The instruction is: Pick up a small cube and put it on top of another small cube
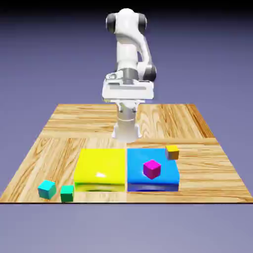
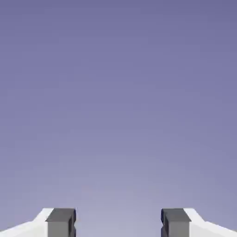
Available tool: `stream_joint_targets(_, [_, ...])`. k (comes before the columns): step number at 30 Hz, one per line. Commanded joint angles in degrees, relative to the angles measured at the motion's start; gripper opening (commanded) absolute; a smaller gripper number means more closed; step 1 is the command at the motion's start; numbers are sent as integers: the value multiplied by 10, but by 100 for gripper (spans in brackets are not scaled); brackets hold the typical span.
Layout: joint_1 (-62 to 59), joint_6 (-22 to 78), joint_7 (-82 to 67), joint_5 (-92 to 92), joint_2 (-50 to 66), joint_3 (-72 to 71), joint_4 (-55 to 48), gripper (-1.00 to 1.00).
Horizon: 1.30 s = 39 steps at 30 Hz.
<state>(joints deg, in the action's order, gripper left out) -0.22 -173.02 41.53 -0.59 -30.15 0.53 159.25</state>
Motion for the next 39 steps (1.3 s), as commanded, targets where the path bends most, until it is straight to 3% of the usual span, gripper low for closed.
stream_joint_targets(1, [-8, 8, -8, -5, 21, 4, -15, 0])
stream_joint_targets(28, [-211, 229, -215, -137, 581, 122, -406, 0])
stream_joint_targets(35, [-239, 169, -238, -166, 684, 92, -444, 0])
stream_joint_targets(36, [-239, 169, -239, -166, 684, 92, -444, -100])
stream_joint_targets(39, [-228, 197, -230, -154, 642, 106, -430, -100])
